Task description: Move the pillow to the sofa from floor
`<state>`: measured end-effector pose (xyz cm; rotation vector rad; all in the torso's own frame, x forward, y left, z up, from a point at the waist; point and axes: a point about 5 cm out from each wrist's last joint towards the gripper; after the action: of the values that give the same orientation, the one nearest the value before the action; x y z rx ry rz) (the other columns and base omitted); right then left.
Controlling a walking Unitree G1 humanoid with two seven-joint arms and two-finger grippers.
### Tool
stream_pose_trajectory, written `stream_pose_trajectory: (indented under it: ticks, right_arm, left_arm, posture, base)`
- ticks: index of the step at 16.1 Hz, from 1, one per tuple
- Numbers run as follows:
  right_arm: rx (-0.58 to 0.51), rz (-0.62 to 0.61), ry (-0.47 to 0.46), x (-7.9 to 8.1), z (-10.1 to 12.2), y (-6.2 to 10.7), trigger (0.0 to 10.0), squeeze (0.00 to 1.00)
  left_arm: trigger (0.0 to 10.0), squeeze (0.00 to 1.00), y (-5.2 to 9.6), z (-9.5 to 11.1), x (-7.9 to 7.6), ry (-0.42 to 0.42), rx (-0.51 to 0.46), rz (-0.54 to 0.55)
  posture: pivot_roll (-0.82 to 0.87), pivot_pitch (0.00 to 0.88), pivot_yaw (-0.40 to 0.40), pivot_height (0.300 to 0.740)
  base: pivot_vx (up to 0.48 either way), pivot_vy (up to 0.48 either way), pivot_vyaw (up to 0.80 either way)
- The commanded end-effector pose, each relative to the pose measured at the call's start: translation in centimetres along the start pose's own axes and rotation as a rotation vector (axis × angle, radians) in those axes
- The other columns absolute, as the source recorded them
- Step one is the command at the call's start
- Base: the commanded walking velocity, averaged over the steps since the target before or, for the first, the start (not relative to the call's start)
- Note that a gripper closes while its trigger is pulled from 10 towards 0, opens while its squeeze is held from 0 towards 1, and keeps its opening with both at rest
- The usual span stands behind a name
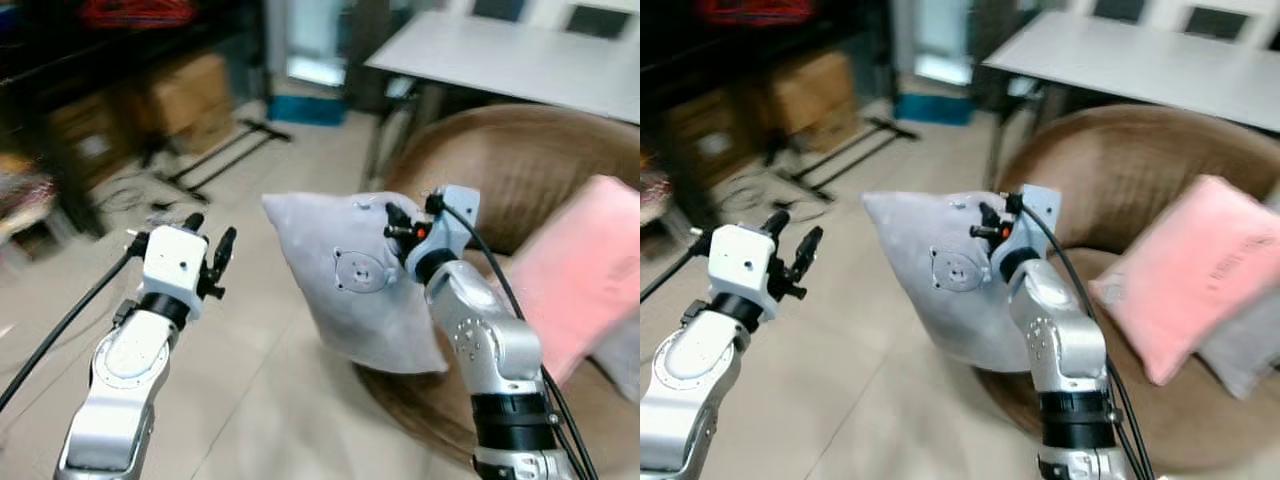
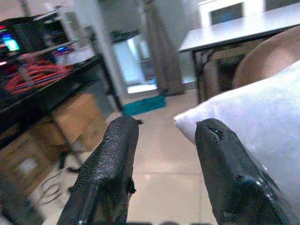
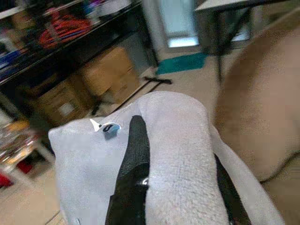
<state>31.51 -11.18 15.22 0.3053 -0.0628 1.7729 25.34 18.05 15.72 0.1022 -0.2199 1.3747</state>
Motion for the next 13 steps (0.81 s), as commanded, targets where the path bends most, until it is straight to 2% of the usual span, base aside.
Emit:
stream_pose_trajectory:
  ticks: [1,13]
  right_arm:
    - [-0.067,0.000,0.007,0.15,1.48,-0.29,10.0,0.00]
    - [-0.051,0.015,0.005,0.69,1.04,-0.86,10.0,0.00]
  left_arm:
    - [10.0,0.00,-0.10,0.19,0.03,0.004,-0.003,-0.007]
    - [10.0,0.00,0.28,0.15,-0.08,-0.007,0.014,-0.041]
  posture:
    - [0.03,0.000,0.006,0.740]
    - [0.04,0.000,0.006,0.740]
  base:
    - [0.322,0.000,-0.79]
    - [0.341,0.000,-0.80]
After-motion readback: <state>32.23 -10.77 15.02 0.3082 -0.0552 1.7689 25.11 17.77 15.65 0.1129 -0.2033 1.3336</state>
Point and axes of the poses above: a point about 5 cm out from each wrist's last joint towards the gripper, its own y axis pointing back from the gripper into the wrist, its own z axis along the axis of the wrist's last joint, x = y × z, and after that the axes turned 5 degrees about y, right-handed
